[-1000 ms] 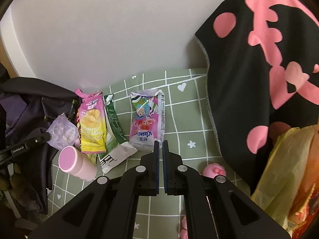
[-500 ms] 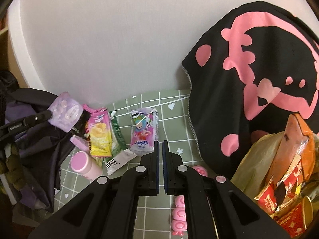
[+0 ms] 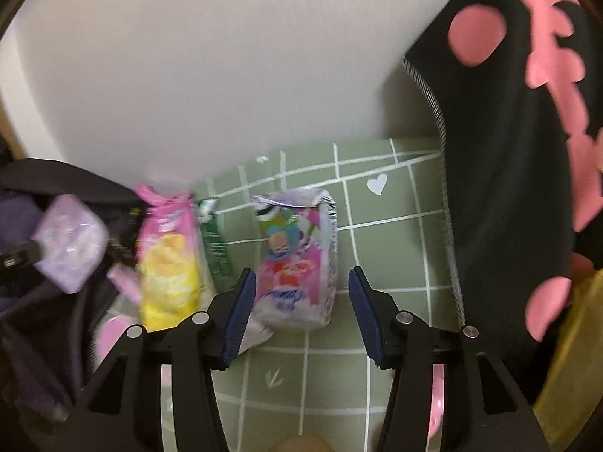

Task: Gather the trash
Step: 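Close the right gripper on the cartoon candy pack while the left grasps a small wrapper, then lift both held wrappers and carry them over the yellow trash bag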

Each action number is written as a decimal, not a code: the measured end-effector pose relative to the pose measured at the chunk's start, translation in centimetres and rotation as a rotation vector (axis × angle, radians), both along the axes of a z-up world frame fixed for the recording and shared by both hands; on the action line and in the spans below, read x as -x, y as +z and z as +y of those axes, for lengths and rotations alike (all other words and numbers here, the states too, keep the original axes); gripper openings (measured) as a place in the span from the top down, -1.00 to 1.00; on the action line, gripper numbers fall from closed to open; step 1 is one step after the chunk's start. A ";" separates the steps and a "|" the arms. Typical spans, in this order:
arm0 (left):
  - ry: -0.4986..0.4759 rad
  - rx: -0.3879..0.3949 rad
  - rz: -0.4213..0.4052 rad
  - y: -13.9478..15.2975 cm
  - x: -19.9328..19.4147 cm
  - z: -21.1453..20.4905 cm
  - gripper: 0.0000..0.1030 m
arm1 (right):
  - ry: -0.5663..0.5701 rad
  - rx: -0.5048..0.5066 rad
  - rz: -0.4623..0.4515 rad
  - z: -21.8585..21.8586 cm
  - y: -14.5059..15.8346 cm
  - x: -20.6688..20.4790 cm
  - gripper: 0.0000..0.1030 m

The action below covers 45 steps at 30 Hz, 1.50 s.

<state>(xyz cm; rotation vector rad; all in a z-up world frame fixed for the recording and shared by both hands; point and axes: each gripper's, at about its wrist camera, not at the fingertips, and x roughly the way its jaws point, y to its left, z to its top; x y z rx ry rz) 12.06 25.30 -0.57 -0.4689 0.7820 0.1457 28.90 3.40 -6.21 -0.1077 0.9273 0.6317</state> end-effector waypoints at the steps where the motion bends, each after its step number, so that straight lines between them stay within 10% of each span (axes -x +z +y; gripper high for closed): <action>1: 0.007 0.000 0.004 -0.2 0.0 0.3 0.97 | -0.004 0.008 0.005 0.4 -0.5 -0.4 0.06; 7: 0.022 0.015 0.032 -1.2 -0.1 1.3 0.97 | -0.029 0.095 -0.015 2.8 -3.0 -1.7 0.06; 10: 0.029 0.025 0.044 -1.6 -0.1 1.5 0.97 | 0.007 0.141 -0.029 3.5 -3.3 -1.1 0.73; 14: 0.023 0.033 0.038 -1.4 -0.3 1.2 0.97 | 0.028 0.113 -0.006 2.9 -2.4 -0.2 0.92; 28: -0.107 -0.013 -0.053 2.7 -1.6 -3.8 0.97 | 0.008 0.019 -0.174 -2.7 7.7 4.7 0.94; 45: -0.482 -0.035 -0.183 7.6 -7.2 -16.5 0.97 | -0.303 0.013 -0.370 -18.2 16.9 9.0 0.94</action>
